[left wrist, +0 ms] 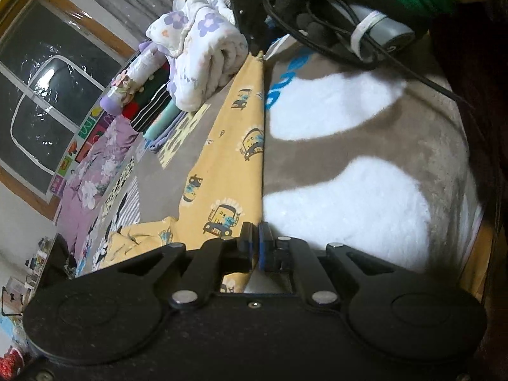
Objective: Fold clothes
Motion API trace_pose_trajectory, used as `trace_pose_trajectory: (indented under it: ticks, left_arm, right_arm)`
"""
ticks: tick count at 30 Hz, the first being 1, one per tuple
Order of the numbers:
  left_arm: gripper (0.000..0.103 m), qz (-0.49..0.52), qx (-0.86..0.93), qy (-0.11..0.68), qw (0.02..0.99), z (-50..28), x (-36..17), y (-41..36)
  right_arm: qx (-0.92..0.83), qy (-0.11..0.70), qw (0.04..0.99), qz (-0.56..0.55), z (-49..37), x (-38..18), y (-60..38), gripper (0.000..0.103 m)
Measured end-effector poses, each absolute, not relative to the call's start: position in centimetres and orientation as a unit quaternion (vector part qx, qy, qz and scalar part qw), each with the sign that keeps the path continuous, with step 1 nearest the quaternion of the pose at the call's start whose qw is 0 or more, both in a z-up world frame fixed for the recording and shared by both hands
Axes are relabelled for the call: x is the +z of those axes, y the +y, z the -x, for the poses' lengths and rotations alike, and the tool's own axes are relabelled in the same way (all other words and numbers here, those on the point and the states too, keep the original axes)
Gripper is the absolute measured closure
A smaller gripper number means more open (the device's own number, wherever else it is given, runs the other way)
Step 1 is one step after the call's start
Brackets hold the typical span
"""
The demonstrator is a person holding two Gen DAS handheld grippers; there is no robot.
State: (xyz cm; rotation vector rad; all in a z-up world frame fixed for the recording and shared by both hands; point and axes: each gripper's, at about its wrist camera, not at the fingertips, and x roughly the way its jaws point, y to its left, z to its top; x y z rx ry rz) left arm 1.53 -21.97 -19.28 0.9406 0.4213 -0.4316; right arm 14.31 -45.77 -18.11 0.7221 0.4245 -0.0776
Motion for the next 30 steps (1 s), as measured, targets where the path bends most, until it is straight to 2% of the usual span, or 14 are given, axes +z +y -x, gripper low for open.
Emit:
trace_pose_trajectory:
  ticks: [2, 4, 8, 10, 17, 20, 22, 28, 29, 30]
  left_arm:
    - [0.102, -0.438, -0.206, 0.204, 0.851, -1.6, -19.2, -21.8]
    - [0.102, -0.431, -0.210, 0.207, 0.853, -1.7, -19.0, -21.6]
    - [0.102, -0.406, -0.225, 0.224, 0.857, -2.1, -18.2, -21.0]
    - [0.102, -0.399, -0.231, 0.229, 0.858, -2.2, -18.1, -20.9]
    - [0.102, -0.402, -0.234, 0.224, 0.856, -2.0, -18.5, -20.9]
    - [0.102, -0.399, -0.236, 0.225, 0.857, -2.0, -18.5, -20.8]
    - [0.102, -0.397, -0.237, 0.225, 0.857, -2.0, -18.4, -20.7]
    - [0.102, -0.395, -0.242, 0.226, 0.857, -2.0, -18.4, -20.5]
    - [0.102, -0.393, -0.243, 0.227, 0.857, -2.1, -18.4, -20.4]
    - [0.102, -0.392, -0.243, 0.227, 0.858, -2.1, -18.4, -20.4]
  right_arm:
    - [-0.051, 0.221, 0.909, -0.351, -14.4, -18.5, -45.9, 0.096]
    - [-0.062, 0.229, 0.903, -0.357, -14.5, -18.8, -46.2, 0.090]
    - [-0.076, 0.224, 0.897, -0.373, -14.3, -18.9, -46.9, 0.084]
    - [-0.079, 0.220, 0.899, -0.370, -14.4, -18.6, -47.2, 0.071]
    - [0.001, 0.237, 0.939, -0.250, -17.5, -16.7, -45.5, 0.070]
    - [0.023, 0.231, 0.936, -0.265, -18.4, -16.4, -46.6, 0.060]
    - [0.043, 0.226, 0.939, -0.254, -18.8, -16.0, -47.1, 0.060]
    - [0.109, 0.293, 0.933, -0.179, -21.3, -16.6, -45.4, 0.062]
    - [0.113, 0.308, 0.929, -0.169, -21.4, -16.9, -45.1, 0.064]
    - [0.116, 0.315, 0.928, -0.164, -21.5, -17.1, -44.9, 0.071]
